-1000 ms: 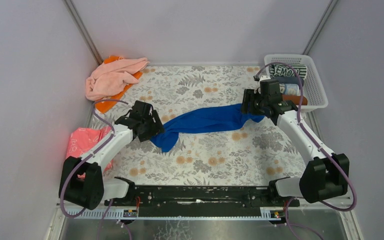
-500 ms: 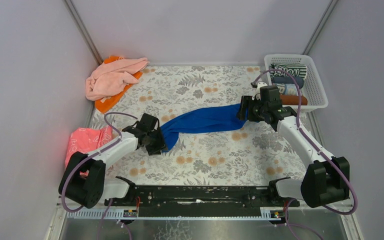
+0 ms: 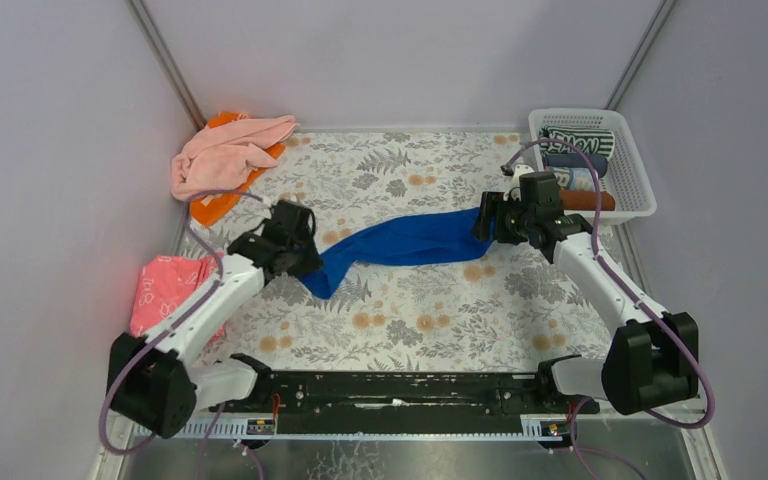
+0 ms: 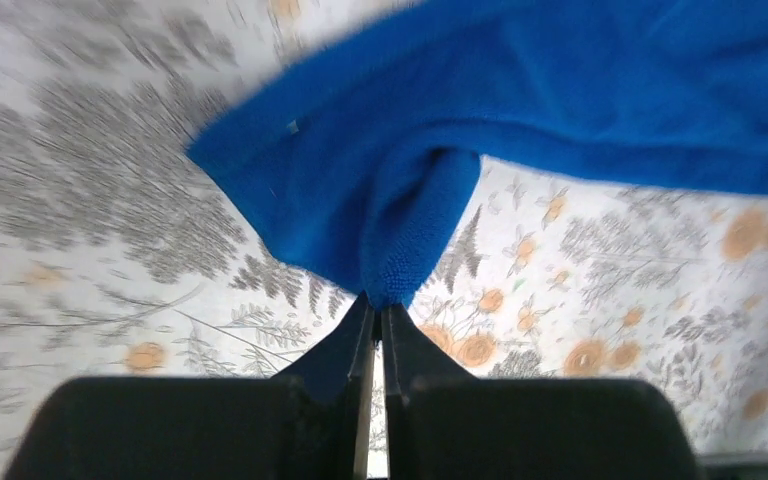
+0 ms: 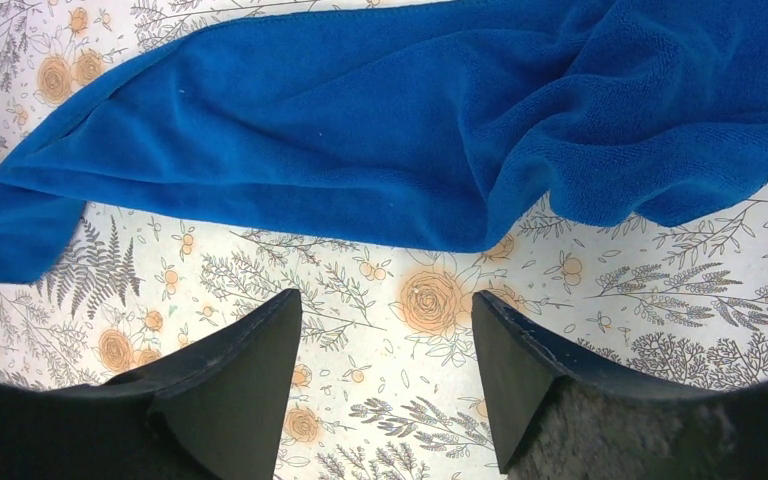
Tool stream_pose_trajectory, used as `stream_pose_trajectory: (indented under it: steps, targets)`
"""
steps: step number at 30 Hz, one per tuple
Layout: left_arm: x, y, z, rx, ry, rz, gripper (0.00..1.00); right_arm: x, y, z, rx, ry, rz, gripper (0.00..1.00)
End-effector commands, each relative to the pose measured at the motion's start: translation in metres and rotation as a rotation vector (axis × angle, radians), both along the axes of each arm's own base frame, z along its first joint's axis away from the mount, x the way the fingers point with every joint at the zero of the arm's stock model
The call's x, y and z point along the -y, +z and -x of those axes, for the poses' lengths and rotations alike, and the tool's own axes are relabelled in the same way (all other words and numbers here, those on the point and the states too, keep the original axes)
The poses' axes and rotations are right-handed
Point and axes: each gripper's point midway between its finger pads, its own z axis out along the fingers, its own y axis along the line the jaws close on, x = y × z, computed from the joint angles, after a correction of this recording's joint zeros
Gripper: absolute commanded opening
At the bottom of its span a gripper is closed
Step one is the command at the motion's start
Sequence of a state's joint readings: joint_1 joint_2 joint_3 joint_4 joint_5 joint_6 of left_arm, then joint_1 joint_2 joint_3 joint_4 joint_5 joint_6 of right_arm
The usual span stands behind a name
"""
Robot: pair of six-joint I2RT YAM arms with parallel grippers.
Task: Roll the towels
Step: Flatten out the towel at the center of the board.
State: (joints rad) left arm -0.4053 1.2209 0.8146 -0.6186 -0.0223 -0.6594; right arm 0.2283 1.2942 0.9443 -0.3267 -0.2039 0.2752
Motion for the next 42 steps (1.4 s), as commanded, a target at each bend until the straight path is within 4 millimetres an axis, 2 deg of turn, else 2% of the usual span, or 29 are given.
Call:
stream_pose_trajectory:
  steps: [1,4,6,9,12,15,20,28,34,37,40,42]
  targets:
    - [-0.056,0.082,-0.011,0.191,0.093,-0.245,0.00,-0.003,0.010,-0.012,0.039,0.009,0.000,0.70]
    - [-0.089,0.133,-0.011,0.314,0.185,-0.359,0.00,0.000,0.004,-0.016,0.021,-0.005,0.022,0.70]
    - [-0.108,0.152,-0.008,0.366,0.246,-0.419,0.00,0.001,-0.003,-0.016,-0.009,-0.011,0.033,0.70]
    - [-0.121,0.167,-0.007,0.422,0.304,-0.451,0.00,0.003,-0.018,-0.017,-0.055,-0.031,0.047,0.70]
    - [-0.124,0.170,-0.007,0.457,0.316,-0.453,0.00,0.010,-0.030,-0.019,-0.085,-0.067,0.084,0.71]
    - [-0.122,0.166,-0.008,0.459,0.307,-0.449,0.00,0.019,-0.041,-0.023,-0.100,-0.116,0.116,0.71]
    - [-0.129,0.157,-0.007,0.443,0.321,-0.496,0.00,0.037,-0.069,-0.026,-0.156,-0.211,0.156,0.70]
    - [-0.134,0.155,-0.008,0.447,0.333,-0.527,0.00,0.036,-0.094,-0.048,-0.177,-0.255,0.119,0.70]
    - [-0.146,0.151,-0.010,0.430,0.381,-0.563,0.00,0.037,-0.123,-0.052,-0.254,-0.267,0.129,0.67]
    - [-0.152,0.149,-0.014,0.425,0.405,-0.561,0.00,0.033,-0.128,-0.051,-0.269,-0.247,0.118,0.56]
    - [-0.157,0.153,-0.017,0.434,0.425,-0.552,0.00,0.033,-0.123,-0.053,-0.265,-0.230,0.128,0.29]
    - [-0.160,0.161,-0.018,0.450,0.438,-0.545,0.00,0.038,-0.109,-0.056,-0.240,-0.230,0.153,0.12]
